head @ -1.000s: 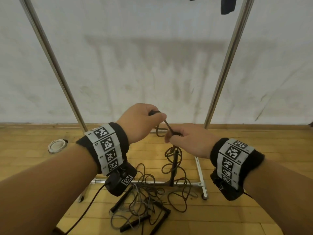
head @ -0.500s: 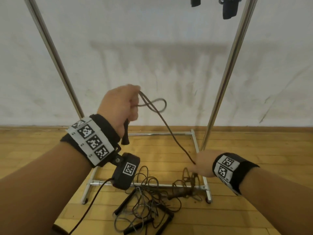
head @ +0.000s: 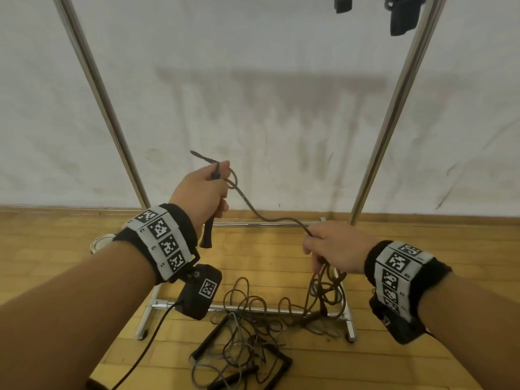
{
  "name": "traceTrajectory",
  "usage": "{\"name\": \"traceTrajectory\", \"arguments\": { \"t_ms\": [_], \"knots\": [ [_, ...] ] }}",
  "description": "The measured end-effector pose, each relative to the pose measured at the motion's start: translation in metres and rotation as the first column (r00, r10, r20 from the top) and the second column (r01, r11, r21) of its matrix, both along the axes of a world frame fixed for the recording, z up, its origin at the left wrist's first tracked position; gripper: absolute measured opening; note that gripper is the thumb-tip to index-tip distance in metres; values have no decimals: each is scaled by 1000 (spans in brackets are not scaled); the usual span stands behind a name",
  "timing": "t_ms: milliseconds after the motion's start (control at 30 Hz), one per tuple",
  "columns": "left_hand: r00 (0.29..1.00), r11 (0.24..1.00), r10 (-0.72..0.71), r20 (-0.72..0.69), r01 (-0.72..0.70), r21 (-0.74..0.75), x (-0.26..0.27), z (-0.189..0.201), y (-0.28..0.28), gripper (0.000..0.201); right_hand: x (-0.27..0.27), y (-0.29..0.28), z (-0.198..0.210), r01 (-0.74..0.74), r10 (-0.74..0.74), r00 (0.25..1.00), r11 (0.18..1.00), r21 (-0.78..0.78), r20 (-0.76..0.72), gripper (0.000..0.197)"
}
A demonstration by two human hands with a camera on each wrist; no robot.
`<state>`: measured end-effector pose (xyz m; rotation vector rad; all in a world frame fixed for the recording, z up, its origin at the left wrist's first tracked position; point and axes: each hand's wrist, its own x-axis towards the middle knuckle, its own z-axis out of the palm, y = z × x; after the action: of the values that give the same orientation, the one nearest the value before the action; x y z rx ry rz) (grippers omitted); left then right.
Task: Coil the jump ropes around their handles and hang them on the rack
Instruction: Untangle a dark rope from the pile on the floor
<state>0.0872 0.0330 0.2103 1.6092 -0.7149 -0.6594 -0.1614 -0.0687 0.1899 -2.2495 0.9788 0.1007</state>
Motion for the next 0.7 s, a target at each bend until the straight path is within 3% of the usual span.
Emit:
{"name": "traceTrajectory", "arguments": {
  "t_ms": [67,167,233,300,367,433,567,700],
  "knots": [
    [992,997,17,-127,-25,-66,-1,3,0,53,3,-2,-1,44,-44,999,999,4,-12,31],
    [965,984,84,-247,-119,-132,3,10,3,40,5,-5,-4,61,-70,989,996,-70,-134,31],
    [985,982,90,-148,-113,-155,4,13,6,32,5,-6,-4,17,-43,975,992,-122,-218,28],
    [998,988,-66,23,69,-137,-4,11,9,30,8,-5,-3,-16,-18,972,990,-142,-236,30],
    [941,951,-307,140,310,-1,-19,1,8,28,12,-1,0,-18,-5,984,992,-128,-180,36],
    [851,879,-475,226,442,180,-35,-11,4,18,18,7,6,-73,49,988,983,-168,-146,36],
    [695,791,-611,379,508,342,-48,-23,-2,12,24,16,22,-134,120,990,952,-276,-68,29],
    [740,829,-552,385,434,354,-45,-14,-8,24,16,12,31,-79,99,993,961,-265,62,30]
  ]
}}
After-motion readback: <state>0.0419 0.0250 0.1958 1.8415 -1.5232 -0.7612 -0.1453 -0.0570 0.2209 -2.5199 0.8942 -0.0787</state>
